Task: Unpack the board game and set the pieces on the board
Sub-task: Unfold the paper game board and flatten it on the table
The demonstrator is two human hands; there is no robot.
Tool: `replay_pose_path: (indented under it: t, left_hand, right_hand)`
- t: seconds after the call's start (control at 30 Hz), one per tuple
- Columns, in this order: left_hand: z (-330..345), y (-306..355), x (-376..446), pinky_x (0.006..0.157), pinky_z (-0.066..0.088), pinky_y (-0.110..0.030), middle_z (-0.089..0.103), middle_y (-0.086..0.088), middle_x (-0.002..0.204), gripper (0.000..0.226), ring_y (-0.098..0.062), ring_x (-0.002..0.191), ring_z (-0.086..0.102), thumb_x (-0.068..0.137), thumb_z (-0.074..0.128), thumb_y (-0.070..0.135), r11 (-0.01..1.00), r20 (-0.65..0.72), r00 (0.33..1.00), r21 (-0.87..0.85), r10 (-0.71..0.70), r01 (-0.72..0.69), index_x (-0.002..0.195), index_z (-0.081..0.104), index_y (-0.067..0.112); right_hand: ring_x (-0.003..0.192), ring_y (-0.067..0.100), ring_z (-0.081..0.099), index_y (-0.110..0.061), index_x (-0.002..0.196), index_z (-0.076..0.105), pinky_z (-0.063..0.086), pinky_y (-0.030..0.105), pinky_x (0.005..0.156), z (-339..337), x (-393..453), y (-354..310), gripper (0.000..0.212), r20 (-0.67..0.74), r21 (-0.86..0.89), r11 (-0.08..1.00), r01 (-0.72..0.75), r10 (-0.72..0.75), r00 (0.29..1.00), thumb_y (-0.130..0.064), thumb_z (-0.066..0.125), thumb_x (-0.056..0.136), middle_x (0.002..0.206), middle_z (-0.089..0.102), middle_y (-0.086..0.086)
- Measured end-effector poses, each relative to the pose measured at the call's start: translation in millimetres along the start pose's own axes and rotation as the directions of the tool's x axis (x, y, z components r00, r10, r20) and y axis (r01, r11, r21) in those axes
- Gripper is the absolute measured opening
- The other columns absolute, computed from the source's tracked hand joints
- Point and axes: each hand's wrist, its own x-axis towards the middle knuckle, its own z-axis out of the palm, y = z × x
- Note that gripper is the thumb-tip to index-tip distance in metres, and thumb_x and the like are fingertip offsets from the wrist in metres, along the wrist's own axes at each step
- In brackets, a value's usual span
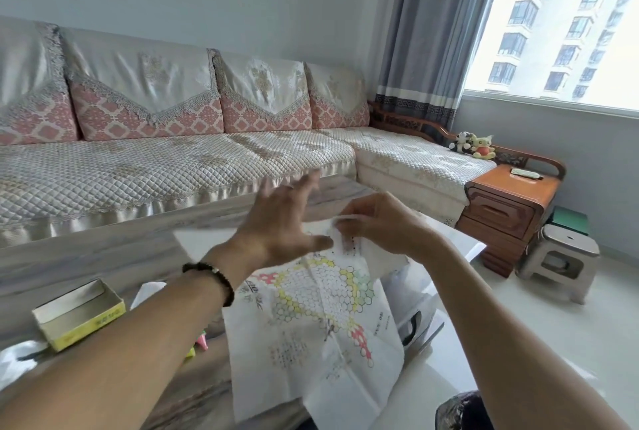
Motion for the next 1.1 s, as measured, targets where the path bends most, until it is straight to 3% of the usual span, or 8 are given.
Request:
replay_pose_path:
  t: [0.07, 0.13, 0.27, 0.5, 0.67, 0.77, 0.9, 1.1]
  left_hand:
    - [5.8, 4.5, -1.4, 0.093, 0.052, -0.039, 0.069, 0.001, 0.100, 0.045, -0.013, 0.091, 0.067, 0.086, 0.071, 0.026, 0.974, 0.062, 0.998, -0.225, -0.013, 0.027, 0.127, 0.055, 0.016]
    - [8.4, 2.1, -1.8, 0.063, 0.055, -0.026, 0.067, -0.003, 0.073, 0.006, -0.011, 0.061, 0.065, 0.092, 0.063, 0.016, 0.902, -0.002, 0.996, -0.425, -0.086, 0.077, 0.088, 0.066, 0.013]
    - [3.6, -6.7, 0.6, 0.059, 0.053, -0.023, 0.069, -0.009, 0.077, 0.005, -0.013, 0.062, 0.062, 0.091, 0.065, 0.012, 0.785, 0.047, 0.983, -0.595, -0.179, 0.172, 0.089, 0.068, 0.009]
    - [9.7, -41.0, -10.7, 0.073, 0.051, -0.024, 0.071, 0.007, 0.086, 0.006, -0.011, 0.083, 0.065, 0.083, 0.075, 0.025, 0.962, 0.355, 0.922, -0.160, -0.154, 0.222, 0.086, 0.072, 0.020]
    - [21.0, -30.9, -4.8, 0.062, 0.039, -0.016, 0.064, 0.008, 0.090, 0.013, -0.005, 0.080, 0.060, 0.098, 0.054, 0.028, 0.976, 0.337, 0.936, -0.153, -0.096, 0.155, 0.088, 0.060, 0.022]
    - [23.8, -22.9, 8.4, 0.067, 0.048, -0.023, 0.065, 0.007, 0.088, 0.009, -0.011, 0.080, 0.064, 0.095, 0.060, 0.025, 0.979, 0.262, 0.965, -0.190, -0.022, 0.074, 0.087, 0.057, 0.023]
    - [18.5, -43.8, 18.8, 0.064, 0.047, -0.023, 0.062, 0.007, 0.095, 0.034, -0.014, 0.083, 0.063, 0.078, 0.078, 0.019, 0.977, 0.427, 0.893, -0.082, -0.142, 0.195, 0.105, 0.056, 0.022]
    - [29.8, -94.6, 52.7, 0.058, 0.051, -0.023, 0.066, -0.002, 0.092, 0.007, -0.016, 0.076, 0.066, 0.090, 0.066, 0.015, 0.941, 0.240, 0.924, -0.090, -0.298, 0.327, 0.087, 0.061, 0.019]
  right_hand:
    - [0.068, 0.003, 0.062, -0.018, 0.084, 0.070, 0.051, 0.018, 0.065, 0.8, -1.5, 1.3, 0.009, -0.045, 0.000, 1.000, 0.020, -0.020, 0.999, -0.022, 0.076, 0.079, 0.080, 0.069, -0.006]
    - [0.079, 0.009, 0.065, -0.021, 0.095, 0.064, 0.055, 0.027, 0.071, 3.1, -4.6, 9.8, 0.029, -0.094, -0.056, 0.998, -0.033, 0.028, 0.995, -0.024, 0.081, 0.071, 0.090, 0.068, -0.006]
    - [0.067, 0.009, 0.065, -0.021, 0.088, 0.070, 0.057, 0.035, 0.064, 15.8, -14.2, 33.4, 0.013, -0.096, -0.117, 0.990, -0.083, 0.072, 0.993, -0.019, 0.073, 0.075, 0.080, 0.070, -0.003]
    - [0.070, 0.024, 0.064, -0.008, 0.082, 0.065, 0.051, 0.036, 0.069, 23.6, -12.2, 52.4, 0.010, -0.026, 0.175, 0.928, -0.330, 0.339, 0.940, -0.011, 0.057, 0.086, 0.077, 0.068, 0.010]
    - [0.115, 0.018, 0.054, -0.021, 0.140, 0.035, 0.045, 0.045, 0.099, 36.3, -6.9, 35.3, 0.078, -0.069, -0.310, 0.949, -0.060, 0.041, 0.997, -0.029, 0.076, 0.073, 0.133, 0.055, 0.000]
    - [0.083, 0.015, 0.065, -0.018, 0.102, 0.066, 0.052, 0.038, 0.077, 42.4, 8.6, 29.3, 0.024, -0.100, -0.297, 0.954, 0.050, -0.083, 0.992, -0.020, 0.071, 0.079, 0.094, 0.071, 0.000]
    - [0.047, 0.007, 0.044, -0.012, 0.059, 0.051, 0.040, 0.023, 0.047, 44.7, 21.0, 49.9, 0.031, -0.174, -0.078, 0.990, -0.113, 0.098, 0.980, -0.015, 0.058, 0.090, 0.055, 0.054, -0.003]
    - [0.073, 0.026, 0.069, -0.009, 0.082, 0.067, 0.058, 0.045, 0.074, 44.0, 42.5, 88.1, 0.018, -0.053, 0.314, 0.876, -0.366, 0.401, 0.914, -0.018, 0.058, 0.094, 0.084, 0.072, 0.014]
